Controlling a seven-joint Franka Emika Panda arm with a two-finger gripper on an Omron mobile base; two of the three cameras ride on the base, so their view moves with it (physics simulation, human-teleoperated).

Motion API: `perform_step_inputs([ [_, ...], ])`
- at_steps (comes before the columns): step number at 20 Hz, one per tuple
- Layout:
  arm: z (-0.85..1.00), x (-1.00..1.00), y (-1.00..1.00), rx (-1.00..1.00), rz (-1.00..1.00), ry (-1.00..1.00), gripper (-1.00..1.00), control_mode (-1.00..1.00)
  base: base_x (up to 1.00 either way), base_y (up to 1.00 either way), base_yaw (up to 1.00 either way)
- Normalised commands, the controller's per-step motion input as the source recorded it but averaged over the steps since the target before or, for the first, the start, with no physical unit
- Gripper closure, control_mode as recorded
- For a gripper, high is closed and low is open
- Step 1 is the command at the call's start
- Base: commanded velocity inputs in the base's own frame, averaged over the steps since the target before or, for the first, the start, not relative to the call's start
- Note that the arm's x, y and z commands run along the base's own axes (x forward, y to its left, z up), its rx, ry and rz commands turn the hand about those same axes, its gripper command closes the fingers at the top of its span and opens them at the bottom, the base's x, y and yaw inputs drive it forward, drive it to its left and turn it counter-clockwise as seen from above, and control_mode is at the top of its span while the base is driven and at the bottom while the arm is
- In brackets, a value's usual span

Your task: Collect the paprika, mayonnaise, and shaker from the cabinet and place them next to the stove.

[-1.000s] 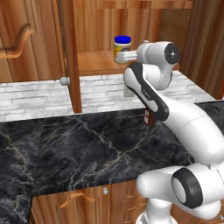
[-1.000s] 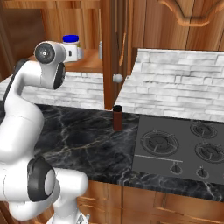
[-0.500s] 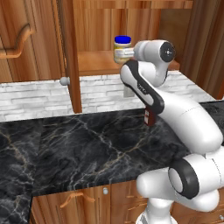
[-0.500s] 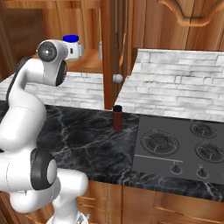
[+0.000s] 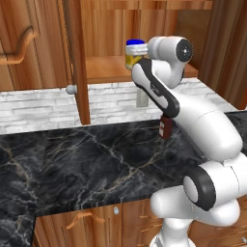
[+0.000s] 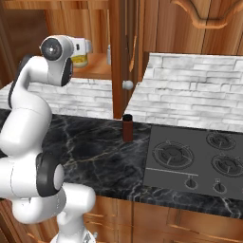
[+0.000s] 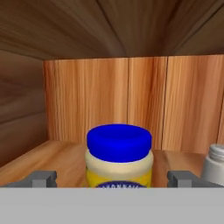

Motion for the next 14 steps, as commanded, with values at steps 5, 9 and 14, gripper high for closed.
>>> perform_step_inputs([
  [5, 0.11, 0.15, 0.0, 0.0, 0.0, 0.0, -1.0, -1.0, 0.0, 0.0, 0.0],
  [9, 0.04, 0.16, 0.0, 0.0, 0.0, 0.0, -1.0, -1.0, 0.0, 0.0, 0.0],
  [14, 0.0, 0.12, 0.0, 0.0, 0.0, 0.0, -1.0, -1.0, 0.0, 0.0, 0.0],
])
